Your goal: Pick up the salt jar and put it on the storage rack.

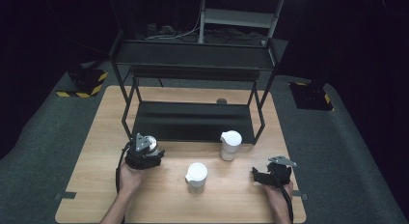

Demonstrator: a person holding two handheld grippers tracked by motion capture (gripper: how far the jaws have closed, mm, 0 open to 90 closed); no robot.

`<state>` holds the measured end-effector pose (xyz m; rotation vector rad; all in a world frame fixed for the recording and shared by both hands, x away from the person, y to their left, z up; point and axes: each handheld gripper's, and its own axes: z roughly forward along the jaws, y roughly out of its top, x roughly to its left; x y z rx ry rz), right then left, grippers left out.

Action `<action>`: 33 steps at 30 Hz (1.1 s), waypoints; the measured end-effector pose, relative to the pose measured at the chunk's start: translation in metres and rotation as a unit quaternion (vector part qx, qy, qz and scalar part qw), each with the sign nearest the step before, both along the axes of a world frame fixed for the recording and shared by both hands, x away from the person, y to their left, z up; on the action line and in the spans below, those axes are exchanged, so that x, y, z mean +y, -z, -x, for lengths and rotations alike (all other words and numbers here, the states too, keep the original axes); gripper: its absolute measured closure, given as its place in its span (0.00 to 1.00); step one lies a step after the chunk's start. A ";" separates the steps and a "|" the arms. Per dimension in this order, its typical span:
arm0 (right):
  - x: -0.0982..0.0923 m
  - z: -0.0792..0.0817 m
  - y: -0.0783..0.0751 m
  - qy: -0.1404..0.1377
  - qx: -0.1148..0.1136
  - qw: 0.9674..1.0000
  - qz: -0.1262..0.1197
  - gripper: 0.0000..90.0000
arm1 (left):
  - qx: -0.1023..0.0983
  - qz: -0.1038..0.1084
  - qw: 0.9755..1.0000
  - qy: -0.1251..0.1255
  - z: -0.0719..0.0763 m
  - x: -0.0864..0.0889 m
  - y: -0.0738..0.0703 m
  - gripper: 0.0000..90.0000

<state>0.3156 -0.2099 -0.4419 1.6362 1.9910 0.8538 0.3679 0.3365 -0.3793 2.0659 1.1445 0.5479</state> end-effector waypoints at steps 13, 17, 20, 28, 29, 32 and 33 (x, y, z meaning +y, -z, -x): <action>0.000 0.000 0.000 0.000 0.000 1.000 0.000 0.06 | -0.001 -0.001 1.000 0.001 -0.020 -0.006 -0.009 0.35; 0.000 0.000 0.000 -0.001 0.000 1.000 0.000 0.06 | -0.003 -0.003 1.000 -0.001 -0.025 -0.009 -0.009 0.35; 0.000 0.000 0.000 -0.001 0.000 1.000 0.000 0.06 | -0.003 -0.007 1.000 -0.004 -0.030 -0.012 -0.009 0.35; 0.000 0.000 0.000 -0.001 0.000 1.000 0.000 0.06 | -0.003 -0.005 1.000 -0.009 -0.045 -0.017 -0.013 0.35; 0.000 0.000 0.000 -0.001 -0.001 1.000 0.000 0.06 | -0.003 -0.004 1.000 -0.009 -0.047 -0.017 -0.013 0.35; 0.000 0.000 0.000 -0.001 -0.001 1.000 0.000 0.06 | -0.005 -0.004 1.000 -0.009 -0.052 -0.019 -0.015 0.35; 0.000 0.000 0.000 -0.001 -0.001 1.000 0.000 0.06 | -0.005 -0.004 1.000 -0.009 -0.053 -0.019 -0.015 0.35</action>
